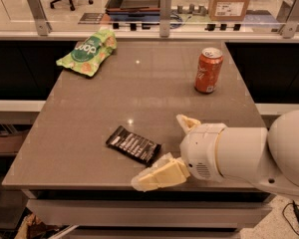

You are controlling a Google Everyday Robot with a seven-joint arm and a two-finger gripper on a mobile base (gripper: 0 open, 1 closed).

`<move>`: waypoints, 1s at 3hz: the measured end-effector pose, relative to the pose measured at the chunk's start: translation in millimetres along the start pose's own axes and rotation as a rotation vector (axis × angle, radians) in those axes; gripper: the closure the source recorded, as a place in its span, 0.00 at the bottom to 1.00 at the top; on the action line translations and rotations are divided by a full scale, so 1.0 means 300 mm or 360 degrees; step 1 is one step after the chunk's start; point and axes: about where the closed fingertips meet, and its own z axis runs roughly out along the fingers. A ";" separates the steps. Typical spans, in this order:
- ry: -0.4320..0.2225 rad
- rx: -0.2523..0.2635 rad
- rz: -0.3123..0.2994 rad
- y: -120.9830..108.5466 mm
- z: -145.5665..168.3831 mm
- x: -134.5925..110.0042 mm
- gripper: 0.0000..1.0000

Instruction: Move rxbar chocolate near green rice chip bag

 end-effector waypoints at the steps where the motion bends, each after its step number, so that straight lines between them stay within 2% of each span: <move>1: 0.0004 0.0010 0.0005 0.001 0.016 0.004 0.00; 3: -0.0133 -0.0002 0.0089 0.021 0.085 0.051 0.00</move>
Offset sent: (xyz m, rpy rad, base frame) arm 0.0057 0.0087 -0.0342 0.1215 -0.0027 -0.0323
